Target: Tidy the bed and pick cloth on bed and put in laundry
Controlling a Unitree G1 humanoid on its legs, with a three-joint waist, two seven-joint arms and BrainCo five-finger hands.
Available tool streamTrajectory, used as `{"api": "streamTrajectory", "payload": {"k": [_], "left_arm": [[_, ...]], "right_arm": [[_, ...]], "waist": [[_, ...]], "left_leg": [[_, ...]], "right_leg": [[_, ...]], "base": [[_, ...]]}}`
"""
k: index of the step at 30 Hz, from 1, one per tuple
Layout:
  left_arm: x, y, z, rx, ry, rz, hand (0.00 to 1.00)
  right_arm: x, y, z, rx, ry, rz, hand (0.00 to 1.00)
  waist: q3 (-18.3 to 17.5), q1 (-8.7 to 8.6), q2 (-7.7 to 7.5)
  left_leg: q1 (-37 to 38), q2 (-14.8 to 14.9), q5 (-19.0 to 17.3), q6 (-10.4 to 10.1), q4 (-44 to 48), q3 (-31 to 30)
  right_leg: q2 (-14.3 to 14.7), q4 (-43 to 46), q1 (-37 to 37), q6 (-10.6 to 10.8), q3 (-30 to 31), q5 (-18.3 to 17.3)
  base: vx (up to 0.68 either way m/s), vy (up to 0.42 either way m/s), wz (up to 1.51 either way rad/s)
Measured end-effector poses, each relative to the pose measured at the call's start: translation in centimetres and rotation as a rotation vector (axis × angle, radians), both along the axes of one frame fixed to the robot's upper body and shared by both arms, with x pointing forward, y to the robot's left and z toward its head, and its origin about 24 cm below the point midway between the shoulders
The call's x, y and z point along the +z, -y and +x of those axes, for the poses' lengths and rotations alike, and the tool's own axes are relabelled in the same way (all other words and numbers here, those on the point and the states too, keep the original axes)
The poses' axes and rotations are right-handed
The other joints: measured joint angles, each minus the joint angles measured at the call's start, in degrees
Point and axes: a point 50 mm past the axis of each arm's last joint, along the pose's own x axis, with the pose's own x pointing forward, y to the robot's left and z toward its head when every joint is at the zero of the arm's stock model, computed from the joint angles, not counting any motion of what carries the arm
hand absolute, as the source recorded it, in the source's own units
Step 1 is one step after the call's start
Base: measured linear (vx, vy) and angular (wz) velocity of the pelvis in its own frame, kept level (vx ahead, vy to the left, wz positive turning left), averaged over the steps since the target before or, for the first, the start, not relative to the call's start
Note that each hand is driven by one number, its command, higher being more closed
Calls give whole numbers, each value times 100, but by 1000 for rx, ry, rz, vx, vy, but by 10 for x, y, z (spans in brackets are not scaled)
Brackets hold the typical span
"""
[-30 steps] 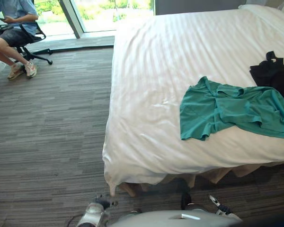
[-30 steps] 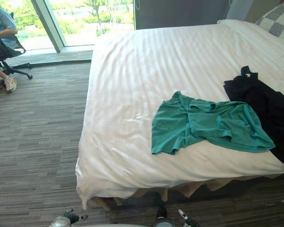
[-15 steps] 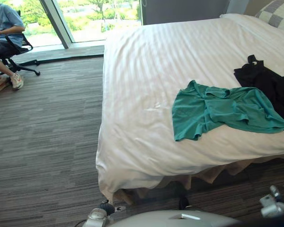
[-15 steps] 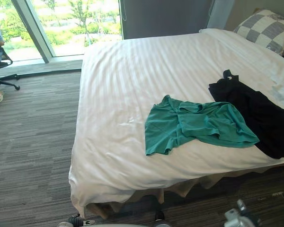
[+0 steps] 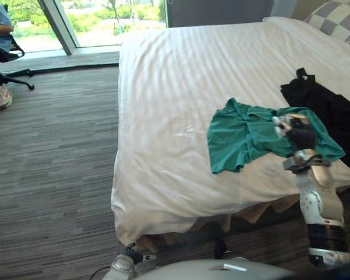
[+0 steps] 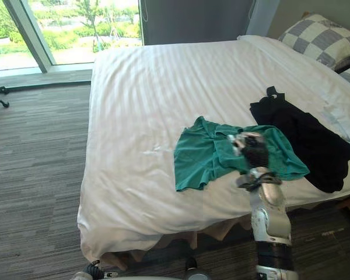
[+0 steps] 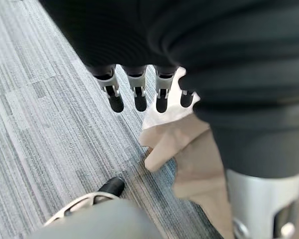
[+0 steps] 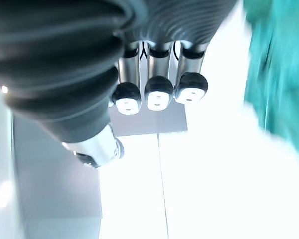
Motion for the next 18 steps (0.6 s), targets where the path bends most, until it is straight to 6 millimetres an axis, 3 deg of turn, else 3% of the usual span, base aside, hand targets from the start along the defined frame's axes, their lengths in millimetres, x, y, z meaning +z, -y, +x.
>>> {"api": "streamTrajectory", "payload": {"k": [1, 3, 6, 10, 14, 18], "left_arm": [[2, -1, 7, 18, 32, -8, 0], [5, -2, 17, 34, 69, -17, 0], [16, -1, 52, 72, 192, -44, 0], [39, 9, 97, 87, 401, -117, 0], [48, 26, 115, 108, 489, -202, 0], [54, 47, 129, 74, 529, -247, 0]], "right_arm": [[8, -30, 12, 144, 6, -5, 100], [16, -47, 20, 222, 14, -11, 100], [40, -90, 36, 374, 54, -36, 100], [64, -129, 46, 474, 87, -96, 100], [60, -157, 44, 545, 62, -175, 100], [53, -168, 44, 564, 26, -218, 100]], "waist": [[111, 86, -23], [275, 168, -36], [946, 372, -34], [1914, 584, 185], [2118, 768, 417], [2213, 876, 635]], "left_leg": [[-193, -14, 27, 38, 50, -150], [-381, -31, 64, 75, 102, -248], [-960, -130, 288, 147, 211, -571], [-1641, -155, 323, 173, 624, -892], [-2280, -217, 337, 196, 835, -1061], [-2740, -309, 358, 230, 1010, -1206]], "right_leg": [[-51, 47, -109, 5, -116, -3], [-91, 117, -258, 5, -180, -3], [-218, 340, -752, -20, -411, 18], [-334, 577, -1169, -34, -497, 27], [-431, 699, -1657, -51, -632, 40], [-557, 856, -2056, -50, -697, 38]], "base": [[-57, -17, 36], [-65, -10, 39], [-79, -2, 54], [-75, 4, 48], [-7, 22, 28], [-21, 36, 17]]}}
